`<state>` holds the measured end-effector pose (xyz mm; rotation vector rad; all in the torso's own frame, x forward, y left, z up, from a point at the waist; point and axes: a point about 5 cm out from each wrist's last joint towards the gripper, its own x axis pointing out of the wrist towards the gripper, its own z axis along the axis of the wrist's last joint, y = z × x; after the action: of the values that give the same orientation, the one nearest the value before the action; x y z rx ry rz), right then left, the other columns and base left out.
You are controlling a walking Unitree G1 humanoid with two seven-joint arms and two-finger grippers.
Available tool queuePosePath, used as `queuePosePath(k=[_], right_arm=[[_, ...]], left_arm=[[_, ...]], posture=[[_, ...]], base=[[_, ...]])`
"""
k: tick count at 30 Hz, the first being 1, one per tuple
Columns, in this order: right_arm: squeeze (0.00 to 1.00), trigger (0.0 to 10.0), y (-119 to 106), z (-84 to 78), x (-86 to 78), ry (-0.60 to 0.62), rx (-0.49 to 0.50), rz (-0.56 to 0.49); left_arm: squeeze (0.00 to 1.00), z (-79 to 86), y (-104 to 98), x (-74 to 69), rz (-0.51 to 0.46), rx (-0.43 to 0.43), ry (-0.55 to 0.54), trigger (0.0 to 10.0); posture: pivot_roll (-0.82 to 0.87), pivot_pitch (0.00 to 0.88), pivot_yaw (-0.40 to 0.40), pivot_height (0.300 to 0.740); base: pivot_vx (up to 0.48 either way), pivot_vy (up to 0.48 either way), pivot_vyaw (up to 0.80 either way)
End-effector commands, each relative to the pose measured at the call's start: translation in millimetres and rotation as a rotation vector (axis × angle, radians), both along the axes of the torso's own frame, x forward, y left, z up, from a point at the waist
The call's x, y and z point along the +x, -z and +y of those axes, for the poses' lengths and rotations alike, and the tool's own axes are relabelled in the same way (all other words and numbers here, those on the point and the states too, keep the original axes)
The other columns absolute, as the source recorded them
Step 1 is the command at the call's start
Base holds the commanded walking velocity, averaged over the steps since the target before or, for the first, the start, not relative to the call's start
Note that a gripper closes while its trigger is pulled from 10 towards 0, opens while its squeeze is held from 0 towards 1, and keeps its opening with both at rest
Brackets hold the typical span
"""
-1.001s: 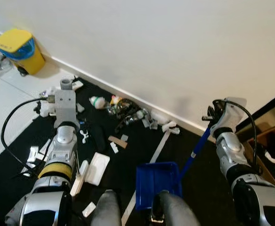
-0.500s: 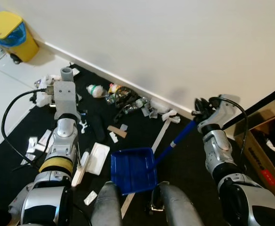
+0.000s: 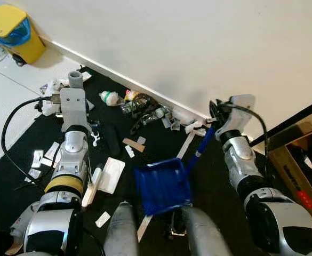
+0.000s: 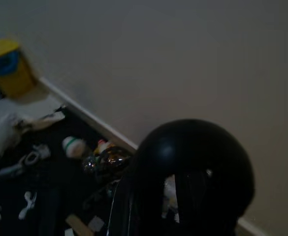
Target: Sweep floor
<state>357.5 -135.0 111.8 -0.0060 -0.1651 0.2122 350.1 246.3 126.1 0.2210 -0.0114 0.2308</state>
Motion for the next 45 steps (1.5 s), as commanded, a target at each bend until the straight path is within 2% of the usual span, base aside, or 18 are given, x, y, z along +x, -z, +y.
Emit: queuePosePath(k=[1, 8, 12, 18, 20, 28, 45], right_arm=[[0.00, 10.0, 14.7, -2.9, -6.9, 0.005, -0.027, 0.049], [0.00, 10.0, 17.4, -2.3, -7.9, 0.015, -0.060, 0.056], [0.00, 10.0, 19.8, -2.2, -8.7, 0.046, -0.046, 0.067], [0.00, 10.0, 19.4, -15.3, -5.6, 0.182, 0.096, 0.102], [0.00, 10.0, 17.6, -18.0, -4.5, 0.194, 0.106, 0.098], [0.00, 10.0, 16.0, -21.0, -3.6, 0.201, 0.100, 0.093], [0.00, 10.0, 13.0, -24.5, -2.0, 0.229, 0.097, 0.084]], left_arm=[[0.00, 5.3, 24.1, -10.0, 0.094, -0.028, -0.028, 10.0], [0.00, 2.5, 25.7, -9.9, 0.092, -0.041, -0.032, 10.0], [0.00, 0.2, 28.1, -10.8, 0.094, -0.053, -0.030, 10.0], [0.00, -3.6, 30.4, -11.6, 0.093, -0.075, -0.013, 10.0], [0.00, -4.6, 30.1, -11.5, 0.090, -0.077, -0.007, 10.0], [0.00, -8.2, 31.6, -12.7, 0.085, -0.070, 0.014, 10.0], [0.00, -12.0, 31.4, -11.0, 0.085, -0.071, 0.031, 10.0]], posture=[[0.06, 0.338, -0.101, 0.740], [0.05, 0.339, -0.118, 0.740], [0.05, 0.339, -0.121, 0.740], [0.05, 0.336, -0.122, 0.740], [0.05, 0.337, -0.121, 0.740], [0.04, 0.333, -0.116, 0.740], [0.04, 0.321, -0.115, 0.740]], base=[[0.000, 0.000, 0.00], [0.000, 0.000, 0.00], [0.000, 0.000, 0.00], [0.000, 0.000, 0.00], [0.000, 0.167, 0.00], [0.000, 0.445, 0.00], [0.000, 0.000, 0.00]])
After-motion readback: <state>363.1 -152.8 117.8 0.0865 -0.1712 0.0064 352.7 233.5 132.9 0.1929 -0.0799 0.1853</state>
